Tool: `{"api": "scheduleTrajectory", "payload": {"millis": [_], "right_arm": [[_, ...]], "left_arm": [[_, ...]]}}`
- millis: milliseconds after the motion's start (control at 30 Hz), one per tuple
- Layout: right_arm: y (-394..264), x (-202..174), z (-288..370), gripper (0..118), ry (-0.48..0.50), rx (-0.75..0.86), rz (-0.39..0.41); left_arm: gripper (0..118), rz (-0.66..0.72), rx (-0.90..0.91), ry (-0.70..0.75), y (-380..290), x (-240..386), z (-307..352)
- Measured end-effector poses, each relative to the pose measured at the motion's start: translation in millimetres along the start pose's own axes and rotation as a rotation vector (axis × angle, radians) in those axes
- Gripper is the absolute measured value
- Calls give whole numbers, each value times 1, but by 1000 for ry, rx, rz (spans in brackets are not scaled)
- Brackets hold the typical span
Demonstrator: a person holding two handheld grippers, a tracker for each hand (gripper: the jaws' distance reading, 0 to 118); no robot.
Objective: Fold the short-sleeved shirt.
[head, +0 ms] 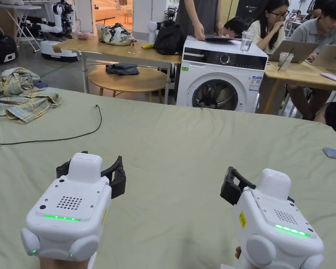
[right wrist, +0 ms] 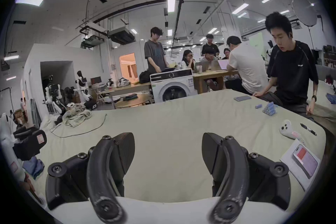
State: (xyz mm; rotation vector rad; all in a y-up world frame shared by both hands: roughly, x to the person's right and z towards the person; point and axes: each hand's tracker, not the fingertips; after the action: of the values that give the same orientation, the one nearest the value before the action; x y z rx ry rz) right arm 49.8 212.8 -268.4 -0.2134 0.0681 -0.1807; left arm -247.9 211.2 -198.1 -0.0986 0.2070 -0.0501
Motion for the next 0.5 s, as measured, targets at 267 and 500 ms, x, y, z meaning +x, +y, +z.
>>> {"api": "scheduleTrajectory", "payload": {"millis": [267, 500], "right_arm": [[12, -2, -2, 79, -18, -33, -14], [18, 4, -4, 82, 27, -78, -81]], "left_arm": [[66, 136, -4, 9, 1, -11, -1], [66, 109, 10, 22, 5, -13, -4]]}}
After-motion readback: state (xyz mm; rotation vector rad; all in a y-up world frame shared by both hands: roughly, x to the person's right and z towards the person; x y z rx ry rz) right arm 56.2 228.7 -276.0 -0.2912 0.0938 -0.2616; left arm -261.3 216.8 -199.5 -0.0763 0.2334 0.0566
